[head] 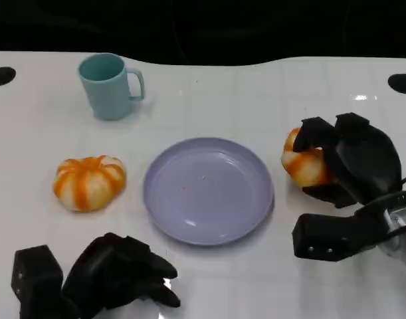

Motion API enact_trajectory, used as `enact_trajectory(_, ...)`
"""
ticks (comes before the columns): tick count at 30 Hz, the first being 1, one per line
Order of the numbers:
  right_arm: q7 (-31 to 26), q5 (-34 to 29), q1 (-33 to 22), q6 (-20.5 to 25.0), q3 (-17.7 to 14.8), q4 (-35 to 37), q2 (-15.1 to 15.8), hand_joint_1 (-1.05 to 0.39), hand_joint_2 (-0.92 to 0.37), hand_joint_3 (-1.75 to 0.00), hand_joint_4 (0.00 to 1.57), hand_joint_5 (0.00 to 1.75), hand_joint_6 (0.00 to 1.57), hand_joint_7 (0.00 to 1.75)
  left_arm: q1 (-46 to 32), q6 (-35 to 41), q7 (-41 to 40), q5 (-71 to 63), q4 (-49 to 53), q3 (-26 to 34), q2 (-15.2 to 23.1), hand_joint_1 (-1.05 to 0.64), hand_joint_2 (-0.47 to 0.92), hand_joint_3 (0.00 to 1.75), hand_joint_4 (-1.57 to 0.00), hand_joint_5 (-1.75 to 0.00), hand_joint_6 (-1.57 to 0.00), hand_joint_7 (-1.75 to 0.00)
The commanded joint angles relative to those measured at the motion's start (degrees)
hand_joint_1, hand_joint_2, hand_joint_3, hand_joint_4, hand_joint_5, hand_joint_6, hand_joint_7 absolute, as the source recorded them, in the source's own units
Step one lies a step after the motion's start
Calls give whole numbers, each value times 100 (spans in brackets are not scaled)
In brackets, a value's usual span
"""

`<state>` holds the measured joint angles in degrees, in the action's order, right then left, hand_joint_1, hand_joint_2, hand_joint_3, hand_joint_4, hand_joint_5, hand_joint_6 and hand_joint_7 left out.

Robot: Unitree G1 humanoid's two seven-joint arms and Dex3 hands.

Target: Grasp the bread from the table and place it into the plate.

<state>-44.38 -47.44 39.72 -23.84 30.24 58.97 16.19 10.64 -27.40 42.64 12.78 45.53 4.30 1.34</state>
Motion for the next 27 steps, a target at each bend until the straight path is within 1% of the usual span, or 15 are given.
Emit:
enact_trajectory(1, 32, 57, 119, -167, -50, -309, 122, -15, -36, -119, 97, 175, 70, 175, 42, -7, -79, -20, 12, -8, 40, -105, 77, 0, -157, -22, -157, 0)
enact_trajectory(5, 353, 74, 169, -233, -37, -727, 63, -16, -36, -124, 97, 175, 71, 175, 27, -46, -79, -35, -10, -33, 38, -105, 78, 0, -157, -23, -157, -1)
enact_trajectory(8, 602, 159, 153, -373, -60, -1033, -11, -18, -31, -131, 97, 175, 72, 175, 24, -51, -27, -4, -8, -35, 39, -105, 78, 0, -156, -22, -156, 0)
enact_trajectory(11, 733, 172, 205, -489, -11, -1247, -187, -19, -30, -137, 98, 175, 74, 175, 20, -79, -34, -13, 1, -40, 50, -105, 78, 0, -156, -22, -156, 0)
enact_trajectory(14, 968, 162, 266, -473, 21, -1358, -320, -21, -30, -139, 98, 175, 74, 175, 11, -43, 10, 32, -1, -33, 46, -105, 78, 0, -156, -21, -156, 0)
enact_trajectory(18, 1024, 169, 462, -638, 82, -1048, -623, -23, -36, -135, 100, 175, 76, 175, -7, -33, -34, 7, -33, -55, 47, -105, 78, 0, -157, -21, -156, 0)
enact_trajectory(20, 1089, 184, 527, -695, 95, -897, -725, -23, -37, -135, 100, 175, 77, 175, -9, -52, -32, 7, -32, -58, 47, -105, 78, 0, -157, -21, -156, 0)
enact_trajectory(22, 1115, 173, 586, -756, 122, -726, -823, -20, -34, -134, 98, 175, 75, 175, -9, -58, -14, 18, -27, -56, 47, -105, 78, 0, -157, -20, -156, 0)
enact_trajectory(27, 1303, 191, 653, -737, 147, -425, -1017, -19, -33, -134, 97, 175, 74, 175, -36, -23, -12, 25, -76, -62, 53, -105, 78, 0, -157, -20, -156, 0)
